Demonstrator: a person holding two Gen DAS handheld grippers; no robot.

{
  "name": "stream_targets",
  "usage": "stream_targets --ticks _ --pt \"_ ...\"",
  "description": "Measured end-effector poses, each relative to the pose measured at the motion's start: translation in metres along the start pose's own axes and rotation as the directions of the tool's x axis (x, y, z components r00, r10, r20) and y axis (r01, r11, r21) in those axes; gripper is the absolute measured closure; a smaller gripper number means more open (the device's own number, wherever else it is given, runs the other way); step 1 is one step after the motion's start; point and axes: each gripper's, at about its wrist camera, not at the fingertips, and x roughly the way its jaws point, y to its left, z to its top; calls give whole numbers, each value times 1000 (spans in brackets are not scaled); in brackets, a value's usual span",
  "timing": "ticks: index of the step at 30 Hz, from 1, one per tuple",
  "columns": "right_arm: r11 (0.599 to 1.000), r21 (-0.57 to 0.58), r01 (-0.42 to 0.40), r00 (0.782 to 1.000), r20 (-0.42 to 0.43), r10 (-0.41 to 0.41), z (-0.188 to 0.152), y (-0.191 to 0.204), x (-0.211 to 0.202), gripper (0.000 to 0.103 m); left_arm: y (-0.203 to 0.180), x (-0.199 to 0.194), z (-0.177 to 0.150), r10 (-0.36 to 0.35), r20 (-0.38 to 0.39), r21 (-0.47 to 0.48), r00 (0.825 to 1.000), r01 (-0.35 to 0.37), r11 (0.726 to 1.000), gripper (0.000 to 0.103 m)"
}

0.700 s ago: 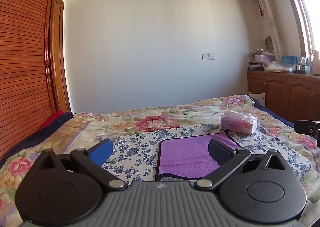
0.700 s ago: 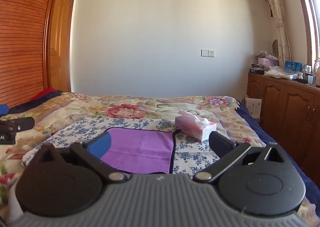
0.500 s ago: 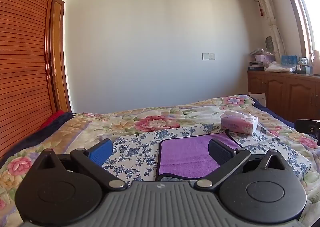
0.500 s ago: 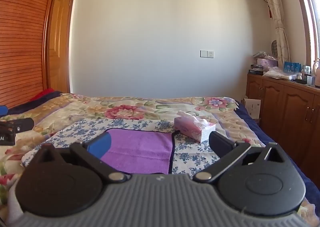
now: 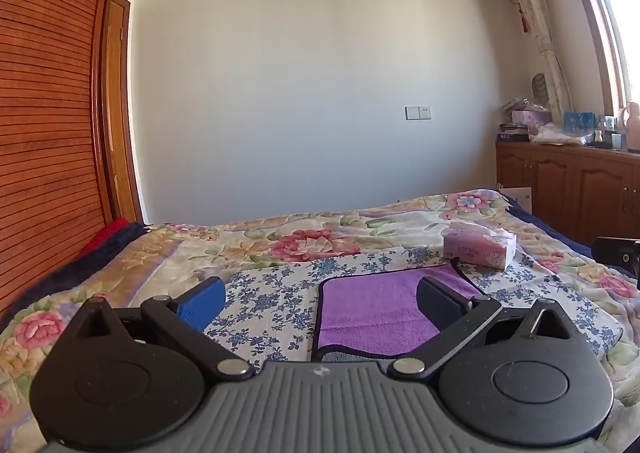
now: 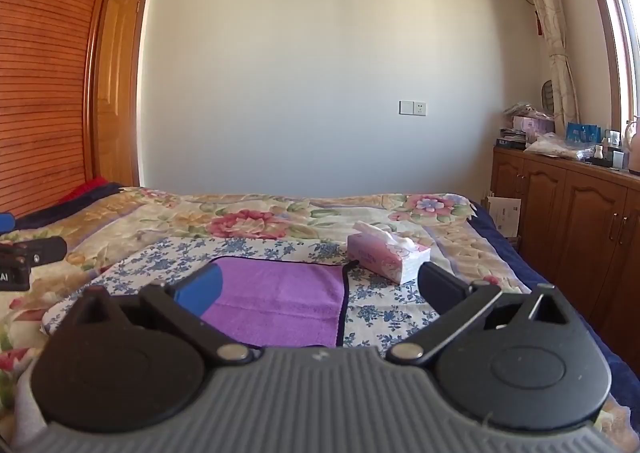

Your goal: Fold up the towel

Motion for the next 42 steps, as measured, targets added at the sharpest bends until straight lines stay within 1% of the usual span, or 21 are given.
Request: stream_targets --ticks 42 --pt "1000 -9 3 1000 2 -3 0 1 0 0 -1 -3 -2 0 5 -6 1000 1 1000 0"
